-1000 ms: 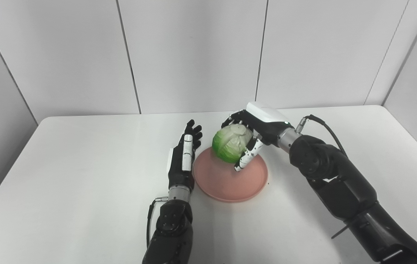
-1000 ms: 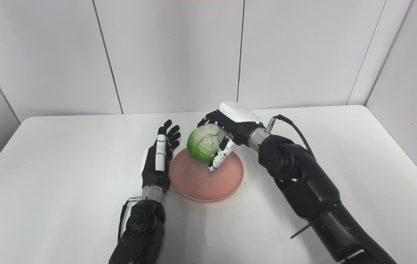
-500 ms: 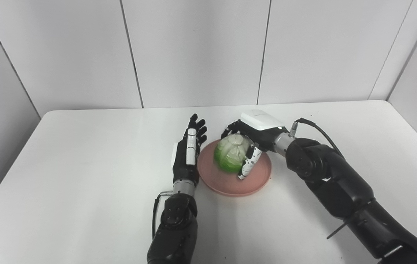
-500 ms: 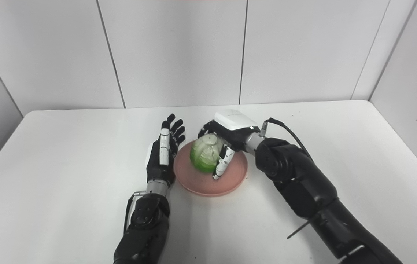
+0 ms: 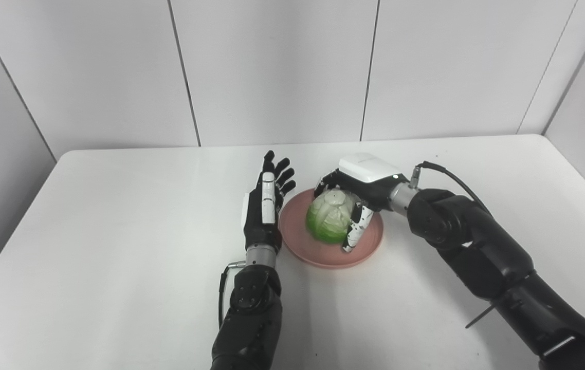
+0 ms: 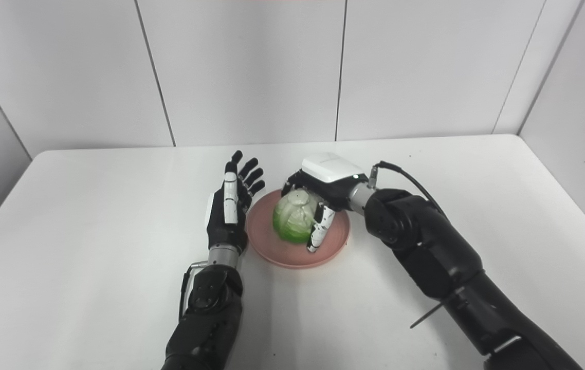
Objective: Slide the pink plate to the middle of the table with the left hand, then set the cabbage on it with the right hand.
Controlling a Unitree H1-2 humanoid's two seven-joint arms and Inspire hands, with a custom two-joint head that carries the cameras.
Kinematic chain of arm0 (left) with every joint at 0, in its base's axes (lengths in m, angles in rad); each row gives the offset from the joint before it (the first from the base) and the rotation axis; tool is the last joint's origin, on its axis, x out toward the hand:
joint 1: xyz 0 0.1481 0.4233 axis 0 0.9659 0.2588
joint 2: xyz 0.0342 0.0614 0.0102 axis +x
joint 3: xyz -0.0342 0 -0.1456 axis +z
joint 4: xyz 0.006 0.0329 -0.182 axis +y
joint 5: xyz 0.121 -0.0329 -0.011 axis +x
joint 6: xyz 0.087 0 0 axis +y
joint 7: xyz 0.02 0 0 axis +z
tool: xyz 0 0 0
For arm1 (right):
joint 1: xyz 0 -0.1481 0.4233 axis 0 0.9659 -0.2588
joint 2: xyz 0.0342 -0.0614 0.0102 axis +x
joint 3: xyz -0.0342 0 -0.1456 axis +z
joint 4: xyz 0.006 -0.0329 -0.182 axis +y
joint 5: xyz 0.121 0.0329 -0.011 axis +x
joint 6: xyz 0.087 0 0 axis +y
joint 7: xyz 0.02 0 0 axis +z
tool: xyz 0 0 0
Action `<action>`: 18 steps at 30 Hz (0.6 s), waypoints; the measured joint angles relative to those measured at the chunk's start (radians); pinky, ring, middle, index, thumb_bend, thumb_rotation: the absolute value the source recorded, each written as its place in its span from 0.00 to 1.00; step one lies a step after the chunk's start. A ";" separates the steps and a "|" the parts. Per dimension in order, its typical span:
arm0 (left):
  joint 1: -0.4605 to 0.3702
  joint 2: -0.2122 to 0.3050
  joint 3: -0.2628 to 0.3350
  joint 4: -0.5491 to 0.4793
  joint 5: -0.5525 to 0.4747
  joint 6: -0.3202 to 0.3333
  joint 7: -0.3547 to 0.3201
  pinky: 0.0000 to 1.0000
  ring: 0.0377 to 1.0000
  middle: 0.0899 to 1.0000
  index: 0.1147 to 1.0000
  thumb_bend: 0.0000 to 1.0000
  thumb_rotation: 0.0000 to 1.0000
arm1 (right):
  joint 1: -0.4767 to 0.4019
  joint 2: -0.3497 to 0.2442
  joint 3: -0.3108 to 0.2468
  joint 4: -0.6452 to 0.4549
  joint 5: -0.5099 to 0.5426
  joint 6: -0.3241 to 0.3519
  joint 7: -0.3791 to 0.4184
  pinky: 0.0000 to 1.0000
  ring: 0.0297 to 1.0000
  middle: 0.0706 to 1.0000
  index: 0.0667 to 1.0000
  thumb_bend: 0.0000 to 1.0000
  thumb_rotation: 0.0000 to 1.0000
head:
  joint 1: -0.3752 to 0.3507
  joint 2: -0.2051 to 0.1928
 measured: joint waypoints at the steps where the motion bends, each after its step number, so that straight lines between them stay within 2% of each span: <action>1: 0.000 0.000 0.001 -0.001 0.000 0.001 0.000 0.84 0.86 0.87 0.92 0.60 0.99 | 0.002 -0.002 0.000 -0.005 -0.001 -0.002 0.000 0.52 0.62 0.60 0.56 0.66 0.21 | -0.002 0.003; 3: 0.002 0.000 -0.003 -0.004 0.002 0.003 0.000 0.86 0.88 0.88 0.90 0.60 1.00 | 0.009 -0.010 0.000 -0.024 0.004 -0.015 0.007 0.62 0.74 0.74 0.68 0.80 0.43 | -0.002 0.003; 5: 0.002 0.005 -0.016 -0.004 0.016 0.005 0.000 0.86 0.89 0.89 0.89 0.58 1.00 | 0.010 -0.019 -0.001 -0.027 0.013 -0.037 0.020 0.70 0.81 0.82 0.76 0.85 0.56 | -0.006 0.005; 6: 0.002 0.007 -0.022 -0.004 0.021 0.005 -0.001 0.87 0.90 0.90 0.90 0.57 1.00 | 0.010 -0.022 -0.001 -0.027 0.018 -0.040 0.027 0.72 0.83 0.83 0.78 0.86 0.58 | -0.006 0.005; 7: 0.002 0.007 -0.022 -0.004 0.021 0.005 -0.008 0.89 0.91 0.92 0.92 0.58 1.00 | 0.011 -0.025 -0.002 -0.027 0.024 -0.042 0.033 0.79 0.88 0.88 0.84 0.88 0.66 | -0.006 0.005; 9: 0.004 0.007 -0.022 -0.010 0.012 0.012 -0.020 0.89 0.92 0.93 0.93 0.59 1.00 | 0.011 -0.035 -0.002 -0.028 0.031 -0.057 0.046 0.82 0.91 0.91 0.86 0.89 0.70 | -0.008 0.006; 13: 0.010 0.000 0.002 -0.020 -0.025 0.025 -0.023 0.89 0.91 0.93 0.99 0.60 0.99 | 0.011 -0.055 0.006 -0.029 0.030 -0.100 0.074 0.99 0.99 0.96 0.93 0.94 0.79 | -0.011 0.009; 18: 0.010 -0.001 0.008 -0.020 -0.030 0.025 -0.021 0.88 0.91 0.93 0.99 0.59 1.00 | 0.010 -0.063 0.006 -0.032 0.026 -0.104 0.098 1.00 1.00 0.99 0.96 0.93 0.79 | -0.012 0.011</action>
